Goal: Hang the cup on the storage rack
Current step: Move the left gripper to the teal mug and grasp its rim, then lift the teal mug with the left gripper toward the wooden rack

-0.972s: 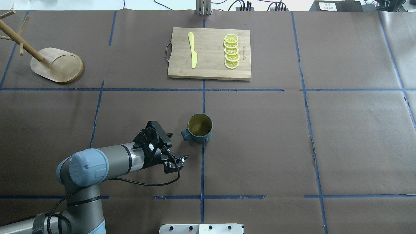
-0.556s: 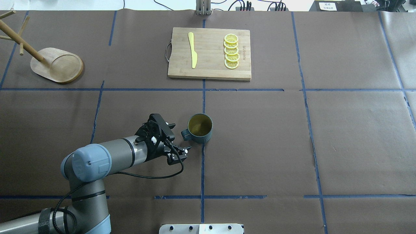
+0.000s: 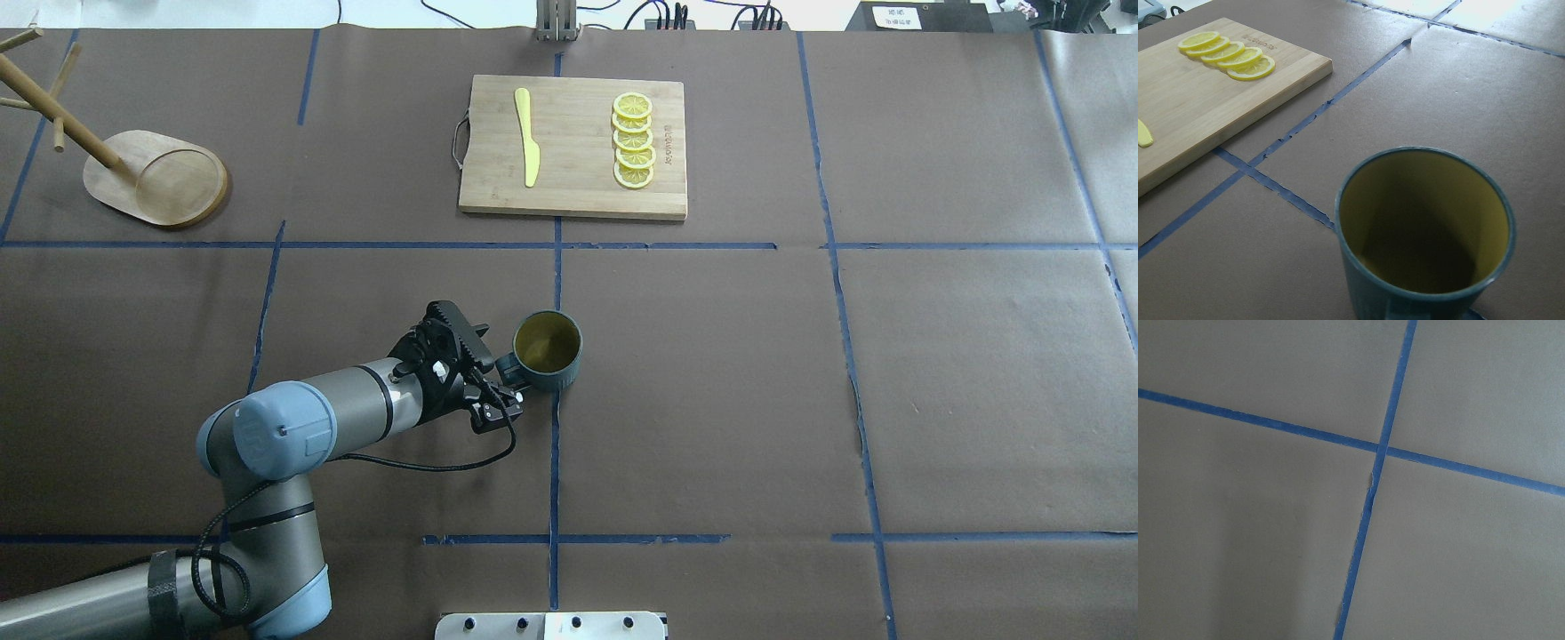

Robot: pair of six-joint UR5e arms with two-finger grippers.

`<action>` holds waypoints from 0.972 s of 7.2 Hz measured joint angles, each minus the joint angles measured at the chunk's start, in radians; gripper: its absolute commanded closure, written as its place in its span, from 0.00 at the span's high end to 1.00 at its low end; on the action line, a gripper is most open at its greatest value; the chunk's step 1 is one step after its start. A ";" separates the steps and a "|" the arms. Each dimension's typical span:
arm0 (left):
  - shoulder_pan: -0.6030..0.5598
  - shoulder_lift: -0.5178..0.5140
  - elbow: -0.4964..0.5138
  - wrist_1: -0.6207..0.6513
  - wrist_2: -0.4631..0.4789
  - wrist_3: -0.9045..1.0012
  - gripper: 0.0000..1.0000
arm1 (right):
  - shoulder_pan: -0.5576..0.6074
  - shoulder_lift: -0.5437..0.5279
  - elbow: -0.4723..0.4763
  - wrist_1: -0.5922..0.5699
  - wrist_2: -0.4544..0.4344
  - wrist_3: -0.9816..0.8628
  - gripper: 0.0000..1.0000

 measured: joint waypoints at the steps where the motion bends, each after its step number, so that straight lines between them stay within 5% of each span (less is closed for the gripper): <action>1: 0.002 -0.019 0.033 -0.008 -0.001 -0.002 0.89 | 0.000 0.000 -0.001 0.000 -0.001 0.000 1.00; 2: 0.005 -0.031 0.049 -0.011 -0.003 -0.005 0.79 | 0.000 0.000 -0.001 0.000 -0.001 0.000 1.00; 3: 0.008 -0.037 0.053 -0.012 -0.004 -0.009 0.53 | -0.001 0.000 -0.002 0.000 -0.001 0.000 1.00; 4: 0.009 -0.040 0.053 -0.016 -0.005 -0.011 0.09 | -0.001 -0.001 -0.002 0.000 -0.001 0.000 1.00; 5: 0.011 -0.040 0.053 -0.028 -0.005 -0.031 0.01 | -0.001 -0.001 -0.002 0.000 -0.001 0.000 1.00; 7: 0.015 -0.035 0.054 -0.058 -0.005 -0.137 0.00 | -0.001 -0.002 -0.005 0.000 -0.001 0.000 1.00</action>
